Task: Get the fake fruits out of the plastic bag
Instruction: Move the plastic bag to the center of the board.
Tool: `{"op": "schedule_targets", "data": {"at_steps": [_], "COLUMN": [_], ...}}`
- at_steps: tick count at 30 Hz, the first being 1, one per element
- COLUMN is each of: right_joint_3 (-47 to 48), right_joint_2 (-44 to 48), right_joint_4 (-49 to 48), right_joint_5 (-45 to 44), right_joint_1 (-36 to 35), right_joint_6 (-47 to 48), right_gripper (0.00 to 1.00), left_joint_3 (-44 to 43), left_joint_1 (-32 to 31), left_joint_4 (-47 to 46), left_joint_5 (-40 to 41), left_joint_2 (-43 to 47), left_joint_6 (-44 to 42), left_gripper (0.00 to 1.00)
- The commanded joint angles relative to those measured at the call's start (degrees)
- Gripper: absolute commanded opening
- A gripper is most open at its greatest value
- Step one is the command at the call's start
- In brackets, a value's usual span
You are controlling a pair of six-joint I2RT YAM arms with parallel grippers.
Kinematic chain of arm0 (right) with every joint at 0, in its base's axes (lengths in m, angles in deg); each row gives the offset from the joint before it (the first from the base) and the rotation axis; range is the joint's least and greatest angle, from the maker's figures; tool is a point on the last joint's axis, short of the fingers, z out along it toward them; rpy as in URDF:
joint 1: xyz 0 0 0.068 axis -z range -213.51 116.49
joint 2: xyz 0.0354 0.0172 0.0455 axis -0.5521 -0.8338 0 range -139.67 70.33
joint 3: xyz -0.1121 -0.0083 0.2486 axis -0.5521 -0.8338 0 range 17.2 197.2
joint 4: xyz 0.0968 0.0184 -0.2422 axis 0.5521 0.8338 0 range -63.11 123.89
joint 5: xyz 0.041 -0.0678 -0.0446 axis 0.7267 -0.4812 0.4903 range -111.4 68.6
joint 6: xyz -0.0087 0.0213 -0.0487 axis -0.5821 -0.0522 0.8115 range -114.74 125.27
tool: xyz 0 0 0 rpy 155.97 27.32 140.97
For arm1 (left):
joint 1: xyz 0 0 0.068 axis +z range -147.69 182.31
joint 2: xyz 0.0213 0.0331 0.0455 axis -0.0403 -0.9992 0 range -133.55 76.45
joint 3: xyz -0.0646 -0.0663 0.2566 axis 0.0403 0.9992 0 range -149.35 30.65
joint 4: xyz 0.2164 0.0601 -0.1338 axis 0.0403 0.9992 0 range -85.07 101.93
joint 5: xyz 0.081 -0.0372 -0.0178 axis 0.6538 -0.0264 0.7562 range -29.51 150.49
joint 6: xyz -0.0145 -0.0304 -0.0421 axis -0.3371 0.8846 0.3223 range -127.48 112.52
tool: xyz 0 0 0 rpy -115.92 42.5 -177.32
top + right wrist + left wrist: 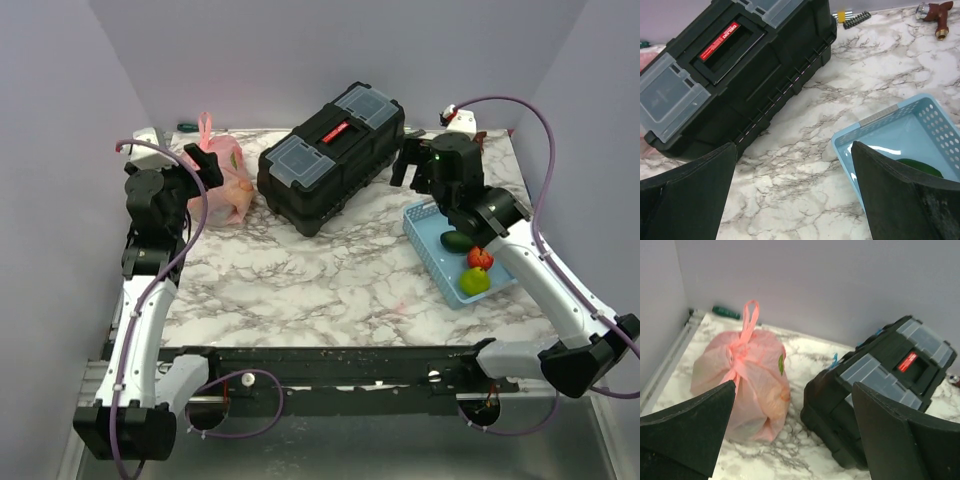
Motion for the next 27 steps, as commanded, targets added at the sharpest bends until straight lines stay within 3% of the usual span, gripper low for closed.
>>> {"op": "schedule_targets", "data": {"at_steps": [1,3,11,18,27], "right_joint_3": [0.09,0.20,-2.35,-9.91,-9.67], "right_joint_2": [0.47,-0.84,-3.46,-1.32,-2.95], "right_joint_4": [0.78,1.73,3.87,-1.80,0.23], "right_joint_5": [0.88,0.58,4.04,7.96,9.00], "right_joint_1": [-0.22,-0.22,-0.21,-0.23,-0.22], "right_joint_6": [-2.64,-3.09,-6.98,-8.08,-10.95], "right_gripper": [1.00,1.00,1.00,1.00,1.00], "left_joint_3": [-2.40,-4.39,-11.74,-13.29,-15.27], "left_joint_1": [3.38,4.95,13.66,15.28,16.94], "left_joint_4": [5.36,8.16,16.35,17.83,21.16], "left_joint_5": [-3.34,-3.87,-20.69,-20.67,-15.04], "left_joint_2": [-4.04,-7.02,-21.27,-28.10,-35.01], "left_joint_6": [4.28,6.00,15.09,16.14,17.34], "left_gripper": [0.99,0.99,0.99,0.99,0.99]}}
